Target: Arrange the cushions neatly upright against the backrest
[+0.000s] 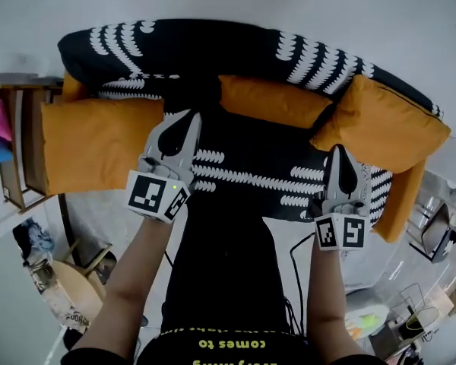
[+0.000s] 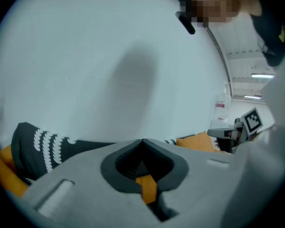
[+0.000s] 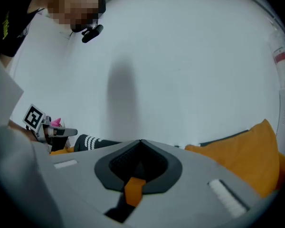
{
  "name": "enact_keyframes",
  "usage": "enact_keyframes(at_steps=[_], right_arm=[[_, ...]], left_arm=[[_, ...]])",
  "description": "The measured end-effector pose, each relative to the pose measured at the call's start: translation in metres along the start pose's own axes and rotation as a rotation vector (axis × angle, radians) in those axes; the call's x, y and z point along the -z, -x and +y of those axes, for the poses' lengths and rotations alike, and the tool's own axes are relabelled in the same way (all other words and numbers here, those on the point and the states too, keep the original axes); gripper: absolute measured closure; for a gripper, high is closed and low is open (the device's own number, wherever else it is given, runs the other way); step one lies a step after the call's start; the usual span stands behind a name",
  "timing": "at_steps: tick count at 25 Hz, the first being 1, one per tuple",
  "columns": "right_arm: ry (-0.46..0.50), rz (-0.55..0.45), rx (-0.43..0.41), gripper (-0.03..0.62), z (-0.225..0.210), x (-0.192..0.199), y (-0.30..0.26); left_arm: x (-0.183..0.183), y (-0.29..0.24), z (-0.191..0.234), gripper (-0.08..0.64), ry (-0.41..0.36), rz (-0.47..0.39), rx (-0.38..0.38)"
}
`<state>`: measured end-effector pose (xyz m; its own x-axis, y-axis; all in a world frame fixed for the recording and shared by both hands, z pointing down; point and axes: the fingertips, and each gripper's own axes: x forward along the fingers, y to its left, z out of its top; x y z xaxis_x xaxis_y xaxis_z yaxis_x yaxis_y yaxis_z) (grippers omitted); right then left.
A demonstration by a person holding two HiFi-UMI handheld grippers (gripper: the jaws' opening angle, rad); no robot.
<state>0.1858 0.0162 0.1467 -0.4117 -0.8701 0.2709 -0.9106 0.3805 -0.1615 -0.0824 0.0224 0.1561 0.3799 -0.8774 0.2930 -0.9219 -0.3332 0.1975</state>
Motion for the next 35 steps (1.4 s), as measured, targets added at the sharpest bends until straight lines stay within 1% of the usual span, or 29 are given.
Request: enact_keyframes(at_steps=[3,6,8,11,14,16,18,20,22,24,26,28,30,31,33,35], right_arm=[[0.013,-0.077,-0.03,0.581,0.015,-0.052,0.01],[0.004,-0.109,-0.069,0.581,0.034,-0.089,0.026],[-0.012,-0.12,-0.099,0.581,0.047,-0.104,0.035],[-0.026,-0.145,-0.133,0.581,0.062,-0.123,0.034],[-0.041,-0.161,-0.156,0.581,0.079,-0.14,0.031],[-0.029,-0.175,-0.178,0.581,0.097,-0.152,0.028],[-0.012,-0.189,-0.189,0.581,0.118,-0.161,0.022],[0.0,-0.198,-0.181,0.581,0.139,-0.167,0.015],[0.004,-0.209,-0.164,0.581,0.164,-0.171,0.01],[0.008,-0.221,-0.139,0.581,0.195,-0.172,0.002],[0.022,-0.226,-0.097,0.581,0.228,-0.167,-0.007],[0.017,-0.22,-0.025,0.581,0.259,-0.157,-0.013],[-0.031,-0.214,0.068,0.581,0.286,-0.143,-0.017],[-0.063,-0.211,0.1,0.581,0.301,-0.135,-0.02],[-0.099,-0.186,0.115,0.581,0.336,-0.12,-0.029],[-0.086,-0.159,0.101,0.581,0.373,-0.115,-0.036]], left_arm=[[-0.041,0.024,-0.005,0.56,-0.01,-0.058,-0.025],[-0.07,0.055,-0.007,0.56,-0.026,-0.076,-0.058],[-0.081,0.08,-0.003,0.56,-0.048,-0.065,-0.097],[-0.094,0.112,0.016,0.56,-0.072,-0.055,-0.184],[-0.111,0.142,0.036,0.56,-0.084,-0.071,-0.249],[-0.126,0.163,0.056,0.56,-0.098,-0.1,-0.293],[-0.144,0.183,0.088,0.56,-0.105,-0.136,-0.347],[-0.16,0.204,0.123,0.56,-0.107,-0.171,-0.391],[-0.17,0.226,0.158,0.56,-0.114,-0.194,-0.413],[-0.172,0.244,0.195,0.56,-0.126,-0.199,-0.414],[-0.165,0.257,0.233,0.56,-0.134,-0.187,-0.387],[-0.156,0.264,0.268,0.56,-0.124,-0.165,-0.321],[-0.155,0.271,0.306,0.56,-0.088,-0.162,-0.241],[-0.159,0.275,0.325,0.56,-0.079,-0.167,-0.211],[-0.165,0.289,0.359,0.56,-0.112,-0.162,-0.187],[-0.164,0.306,0.387,0.56,-0.149,-0.14,-0.198]])
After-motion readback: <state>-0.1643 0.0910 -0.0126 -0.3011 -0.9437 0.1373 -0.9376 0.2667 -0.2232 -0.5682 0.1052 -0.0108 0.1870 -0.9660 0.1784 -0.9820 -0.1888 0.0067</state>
